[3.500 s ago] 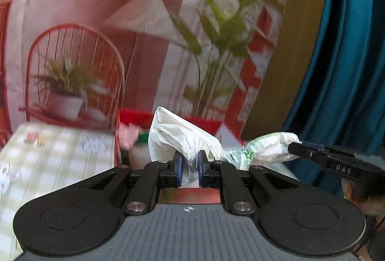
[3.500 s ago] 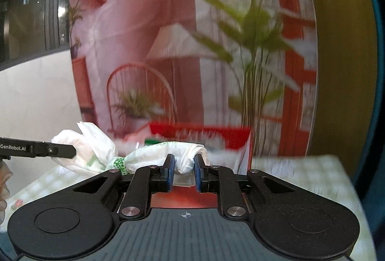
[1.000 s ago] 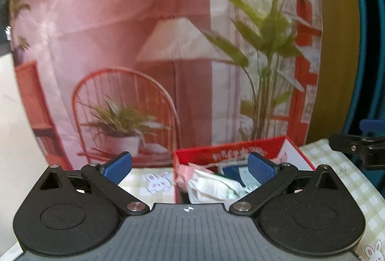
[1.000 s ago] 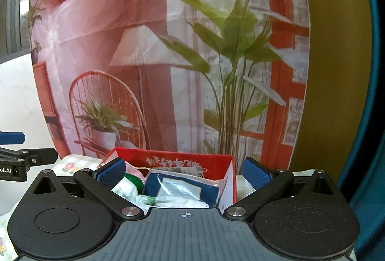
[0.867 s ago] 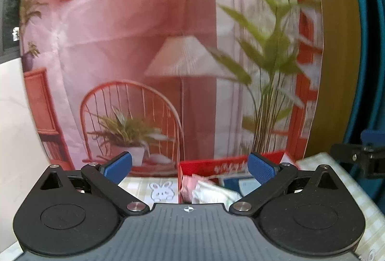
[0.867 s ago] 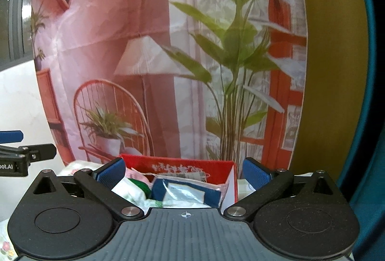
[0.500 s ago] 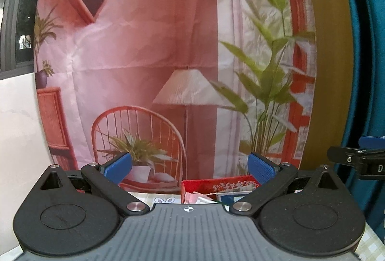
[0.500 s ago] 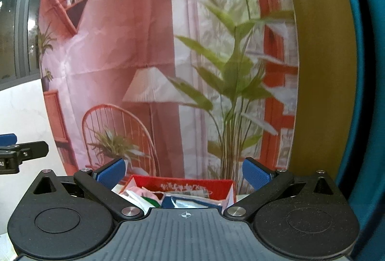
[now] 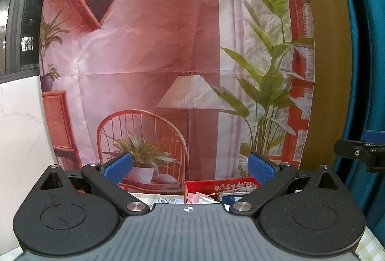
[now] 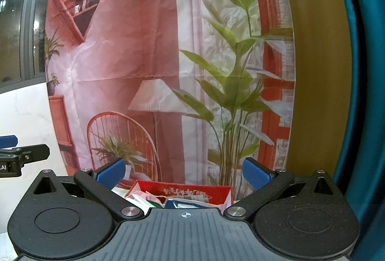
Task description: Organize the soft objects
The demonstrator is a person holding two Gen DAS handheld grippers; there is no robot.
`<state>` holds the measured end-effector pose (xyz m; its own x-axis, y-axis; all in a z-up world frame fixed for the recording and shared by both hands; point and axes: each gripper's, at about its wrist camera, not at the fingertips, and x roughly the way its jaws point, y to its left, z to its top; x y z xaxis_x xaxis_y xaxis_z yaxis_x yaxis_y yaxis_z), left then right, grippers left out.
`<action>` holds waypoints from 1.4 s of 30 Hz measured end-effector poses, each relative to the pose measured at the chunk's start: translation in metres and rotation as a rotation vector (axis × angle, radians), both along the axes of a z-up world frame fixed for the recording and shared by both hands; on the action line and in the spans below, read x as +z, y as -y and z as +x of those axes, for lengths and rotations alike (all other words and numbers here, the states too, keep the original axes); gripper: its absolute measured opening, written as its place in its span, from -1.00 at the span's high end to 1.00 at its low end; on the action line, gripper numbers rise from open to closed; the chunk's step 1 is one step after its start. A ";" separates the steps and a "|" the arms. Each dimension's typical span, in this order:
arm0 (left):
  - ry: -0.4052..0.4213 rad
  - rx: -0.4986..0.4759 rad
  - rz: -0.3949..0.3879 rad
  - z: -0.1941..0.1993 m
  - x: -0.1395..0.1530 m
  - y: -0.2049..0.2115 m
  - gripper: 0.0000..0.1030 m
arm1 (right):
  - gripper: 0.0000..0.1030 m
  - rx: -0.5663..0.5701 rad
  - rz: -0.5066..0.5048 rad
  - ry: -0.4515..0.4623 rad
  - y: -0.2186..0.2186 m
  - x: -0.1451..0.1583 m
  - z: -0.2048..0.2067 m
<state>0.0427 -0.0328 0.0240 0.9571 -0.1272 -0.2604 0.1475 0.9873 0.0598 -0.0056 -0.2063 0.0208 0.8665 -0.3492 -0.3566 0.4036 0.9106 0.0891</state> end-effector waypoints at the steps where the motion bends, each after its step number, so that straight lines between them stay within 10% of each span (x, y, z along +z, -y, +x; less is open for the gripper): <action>1: -0.003 0.002 -0.001 0.002 0.000 0.001 -1.00 | -0.99 0.000 0.000 0.001 0.000 0.001 0.000; 42: -0.035 -0.030 -0.043 -0.001 -0.011 -0.008 -1.00 | -0.99 0.002 -0.025 -0.045 -0.006 -0.004 0.005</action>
